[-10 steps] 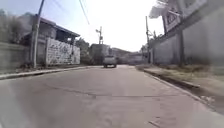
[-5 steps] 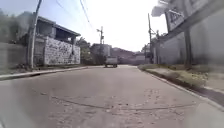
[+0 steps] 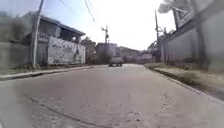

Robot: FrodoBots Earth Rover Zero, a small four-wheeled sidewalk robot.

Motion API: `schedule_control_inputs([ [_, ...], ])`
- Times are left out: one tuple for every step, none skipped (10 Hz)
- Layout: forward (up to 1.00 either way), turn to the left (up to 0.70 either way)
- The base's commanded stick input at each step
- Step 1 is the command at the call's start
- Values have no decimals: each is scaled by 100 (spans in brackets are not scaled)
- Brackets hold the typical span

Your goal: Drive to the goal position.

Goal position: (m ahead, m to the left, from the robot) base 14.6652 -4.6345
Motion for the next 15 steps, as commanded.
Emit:
schedule_control_inputs([
  [100, 0],
  [100, 0],
  [100, 0],
  [100, 0],
  [100, 0],
  [100, 1],
  [100, 14],
  [100, 33],
  [100, 35],
  [100, 15],
  [100, 2],
  [100, 0],
  [100, 0],
  [100, 0],
  [100, 0],
])
